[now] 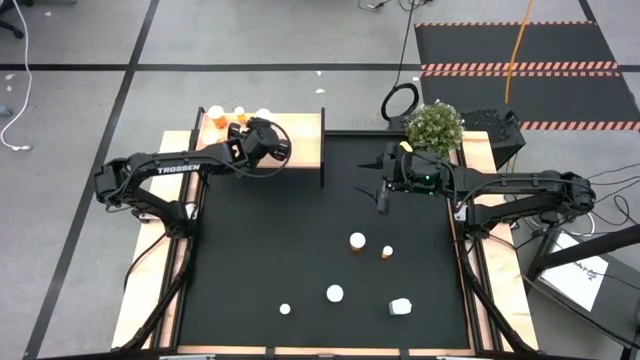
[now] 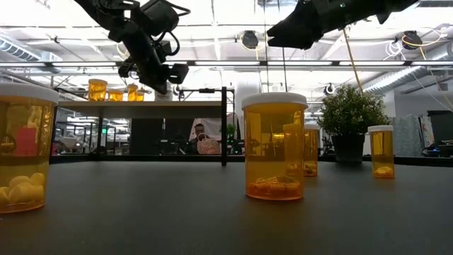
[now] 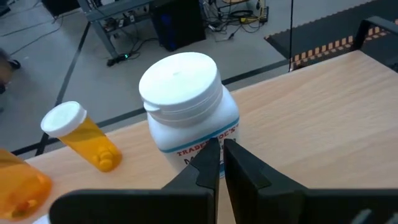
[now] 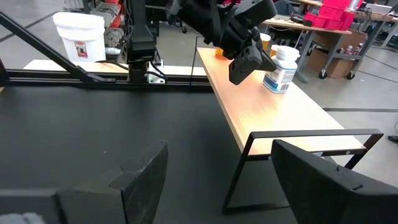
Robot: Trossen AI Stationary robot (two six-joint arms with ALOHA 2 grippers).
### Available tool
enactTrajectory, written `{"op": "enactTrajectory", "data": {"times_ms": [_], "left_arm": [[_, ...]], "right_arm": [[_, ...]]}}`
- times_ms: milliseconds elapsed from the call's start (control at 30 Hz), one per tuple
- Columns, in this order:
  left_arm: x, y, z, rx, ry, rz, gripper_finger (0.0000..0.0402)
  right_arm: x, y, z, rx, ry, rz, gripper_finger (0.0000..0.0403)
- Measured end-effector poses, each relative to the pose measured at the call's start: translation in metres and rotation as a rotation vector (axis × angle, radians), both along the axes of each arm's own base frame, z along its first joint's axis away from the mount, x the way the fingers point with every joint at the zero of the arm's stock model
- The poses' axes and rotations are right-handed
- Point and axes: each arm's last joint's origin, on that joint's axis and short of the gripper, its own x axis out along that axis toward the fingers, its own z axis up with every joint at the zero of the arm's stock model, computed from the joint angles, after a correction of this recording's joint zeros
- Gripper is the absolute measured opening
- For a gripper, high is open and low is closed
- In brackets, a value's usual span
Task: Pick and place medicine bottles onto shelf by color
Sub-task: Put the white pill bottle on the shelf
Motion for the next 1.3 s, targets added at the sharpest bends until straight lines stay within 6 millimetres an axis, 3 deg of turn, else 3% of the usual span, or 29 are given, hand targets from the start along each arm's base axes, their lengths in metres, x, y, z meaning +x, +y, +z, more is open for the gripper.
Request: {"op": "enactTrajectory", "data": {"times_ms": [900, 1300], "left_arm": [[0.000, 0.011, -0.002, 0.000, -0.003, -0.013, 0.0024], [0.001, 0.008, 0.002, 0.024, 0.020, -0.050, 0.0024]], "right_arm": [[0.000, 0.000, 0.000, -0.006, 0.002, 0.002, 0.0279], [0.000, 0.000, 0.000, -0.006, 0.002, 0.002, 0.0279]]}}
